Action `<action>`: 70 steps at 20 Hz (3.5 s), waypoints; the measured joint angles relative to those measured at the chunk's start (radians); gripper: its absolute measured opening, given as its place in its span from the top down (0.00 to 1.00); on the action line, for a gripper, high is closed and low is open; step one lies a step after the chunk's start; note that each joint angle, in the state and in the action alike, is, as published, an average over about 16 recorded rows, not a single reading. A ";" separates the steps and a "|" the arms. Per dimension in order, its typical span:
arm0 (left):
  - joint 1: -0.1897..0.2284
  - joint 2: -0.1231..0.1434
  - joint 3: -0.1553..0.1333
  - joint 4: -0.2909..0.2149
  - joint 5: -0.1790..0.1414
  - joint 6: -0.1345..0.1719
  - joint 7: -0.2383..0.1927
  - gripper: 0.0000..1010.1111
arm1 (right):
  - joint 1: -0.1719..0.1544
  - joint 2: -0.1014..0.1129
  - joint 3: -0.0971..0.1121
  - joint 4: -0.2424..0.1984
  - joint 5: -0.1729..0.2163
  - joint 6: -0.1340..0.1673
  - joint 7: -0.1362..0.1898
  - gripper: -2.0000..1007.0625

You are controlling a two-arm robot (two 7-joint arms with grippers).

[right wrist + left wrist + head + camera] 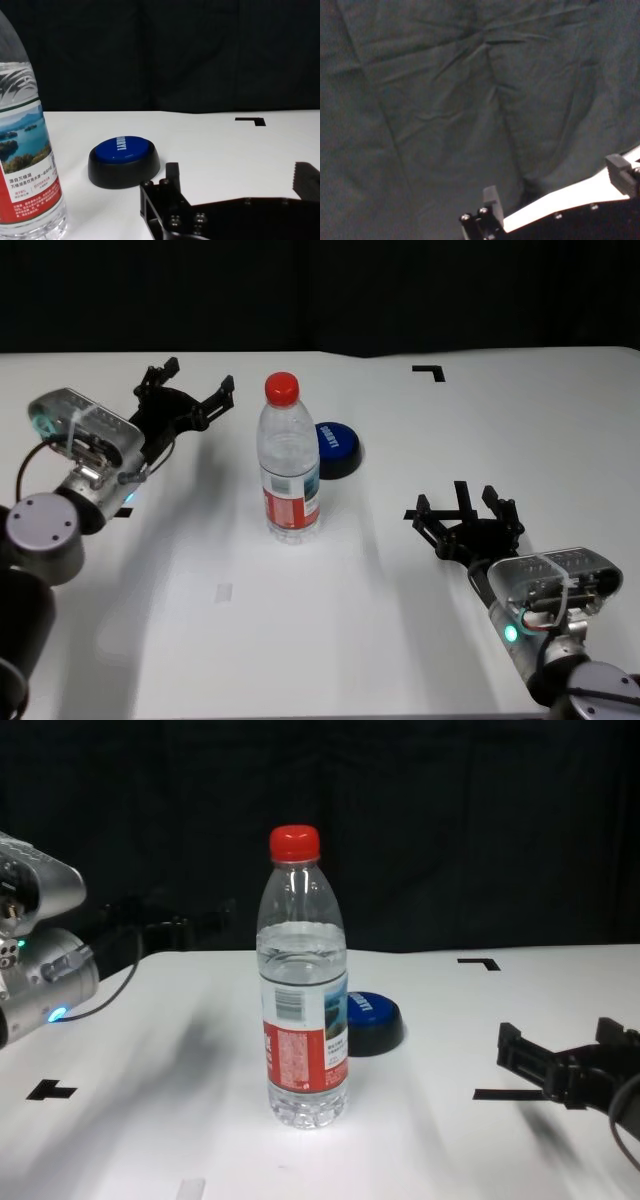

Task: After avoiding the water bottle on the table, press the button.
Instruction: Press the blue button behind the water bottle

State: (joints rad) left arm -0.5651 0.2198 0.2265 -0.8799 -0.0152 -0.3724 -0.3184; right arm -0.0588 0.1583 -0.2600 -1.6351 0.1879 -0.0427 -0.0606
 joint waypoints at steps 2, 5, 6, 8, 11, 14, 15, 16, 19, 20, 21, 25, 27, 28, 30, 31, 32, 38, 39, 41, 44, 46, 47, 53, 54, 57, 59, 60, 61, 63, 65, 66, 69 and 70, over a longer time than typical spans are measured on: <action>0.017 0.004 -0.006 -0.027 0.000 0.010 0.008 0.01 | 0.000 0.000 0.000 0.000 0.000 0.000 0.000 0.00; 0.044 0.010 -0.016 -0.066 0.000 0.025 0.020 0.01 | 0.000 0.000 0.000 0.000 0.000 0.000 0.000 0.00; 0.053 0.012 -0.019 -0.079 0.000 0.030 0.024 0.01 | 0.000 0.000 0.000 0.000 0.000 0.000 0.000 0.00; 0.070 0.015 -0.026 -0.104 0.000 0.039 0.031 0.01 | 0.000 0.000 0.000 0.000 0.000 0.000 0.000 0.00; 0.097 0.020 -0.035 -0.139 -0.001 0.052 0.040 0.01 | 0.000 0.000 0.000 0.000 0.000 0.000 0.000 0.00; 0.122 0.023 -0.045 -0.172 -0.002 0.063 0.048 0.01 | 0.000 0.000 0.000 0.000 0.000 0.000 0.000 0.00; 0.130 0.024 -0.048 -0.183 -0.003 0.067 0.051 0.01 | 0.000 0.000 0.000 0.000 0.000 0.000 0.000 0.00; 0.137 0.025 -0.052 -0.193 -0.003 0.070 0.053 0.01 | 0.000 0.000 0.000 0.000 0.000 0.000 0.000 0.00; 0.159 0.027 -0.061 -0.221 -0.004 0.080 0.061 0.01 | 0.000 0.000 0.000 0.000 0.000 0.000 0.000 0.00; 0.166 0.028 -0.064 -0.229 -0.004 0.082 0.063 0.01 | 0.000 0.000 0.000 0.000 0.000 0.000 0.000 0.00; 0.173 0.028 -0.067 -0.238 -0.004 0.085 0.065 0.01 | 0.000 0.000 0.000 0.000 0.000 0.000 0.000 0.00; 0.201 0.030 -0.079 -0.273 -0.004 0.096 0.074 0.01 | 0.000 0.000 0.000 0.000 0.000 0.000 0.000 0.00; 0.215 0.031 -0.086 -0.292 -0.004 0.101 0.079 0.01 | 0.000 0.000 0.000 0.000 0.000 0.000 0.000 0.00; 0.223 0.031 -0.089 -0.301 -0.004 0.104 0.082 0.01 | 0.000 0.000 0.000 0.000 0.000 0.000 0.000 0.00; 0.238 0.032 -0.095 -0.320 -0.003 0.110 0.087 0.01 | 0.000 0.000 0.000 0.000 0.000 0.000 0.000 0.00; 0.246 0.032 -0.098 -0.329 -0.003 0.112 0.090 0.01 | 0.000 0.000 0.000 0.000 0.000 0.000 0.000 0.00; 0.254 0.032 -0.102 -0.339 -0.002 0.115 0.093 0.01 | 0.000 0.000 0.000 0.000 0.000 0.000 0.000 0.00; 0.308 0.033 -0.123 -0.403 0.005 0.133 0.114 0.01 | 0.000 0.000 0.000 0.000 0.000 0.000 0.000 0.00; 0.317 0.032 -0.127 -0.414 0.006 0.135 0.117 0.01 | 0.000 0.000 0.000 0.000 0.000 0.000 0.000 0.00; 0.336 0.032 -0.134 -0.435 0.010 0.141 0.124 0.01 | 0.000 0.000 0.000 0.000 0.000 0.000 0.000 0.00; 0.362 0.029 -0.146 -0.466 0.015 0.149 0.135 0.01 | 0.000 0.000 0.000 0.000 0.000 0.000 0.000 0.00; 0.380 0.027 -0.154 -0.486 0.019 0.155 0.142 0.01 | 0.000 0.000 0.000 0.000 0.000 0.000 0.000 0.00; 0.389 0.026 -0.158 -0.496 0.021 0.157 0.145 0.01 | 0.000 0.000 0.000 0.000 0.000 0.000 0.000 0.00; 0.440 0.016 -0.181 -0.551 0.034 0.171 0.165 0.01 | 0.000 0.000 0.000 0.000 0.000 0.000 0.000 0.00; 0.448 0.014 -0.185 -0.559 0.036 0.173 0.168 0.01 | 0.000 0.000 0.000 0.000 0.000 0.000 0.000 0.00; 0.472 0.008 -0.195 -0.583 0.042 0.179 0.176 0.01 | 0.000 0.000 0.000 0.000 0.000 0.000 0.000 0.00; 0.487 0.003 -0.200 -0.597 0.047 0.182 0.181 0.01 | 0.000 0.000 0.000 0.000 0.000 0.000 0.000 0.00; 0.494 0.001 -0.203 -0.603 0.049 0.183 0.183 0.01 | 0.000 0.000 0.000 0.000 0.000 0.000 0.000 0.00; 0.501 -0.001 -0.205 -0.609 0.051 0.185 0.185 0.01 | 0.000 0.000 0.000 0.000 0.000 0.000 0.000 0.00; 0.515 -0.006 -0.210 -0.620 0.055 0.187 0.189 0.01 | 0.000 0.000 0.000 0.000 0.000 0.000 0.000 0.00; 0.528 -0.011 -0.213 -0.631 0.058 0.190 0.193 0.01 | 0.000 0.000 0.000 0.000 0.000 0.000 0.000 0.00; 0.534 -0.014 -0.215 -0.635 0.060 0.191 0.195 0.01 | 0.000 0.000 0.000 0.000 0.000 0.000 0.000 0.00; 0.550 -0.021 -0.218 -0.646 0.064 0.192 0.199 0.01 | 0.000 0.000 0.000 0.000 0.000 0.000 0.000 0.00; 0.555 -0.023 -0.219 -0.650 0.066 0.193 0.200 0.01 | 0.000 0.000 0.000 0.000 0.000 0.000 0.000 0.00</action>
State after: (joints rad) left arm -0.0099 0.1970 0.0071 -1.5296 0.0506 -0.1796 -0.1180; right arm -0.0588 0.1583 -0.2600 -1.6351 0.1879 -0.0427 -0.0606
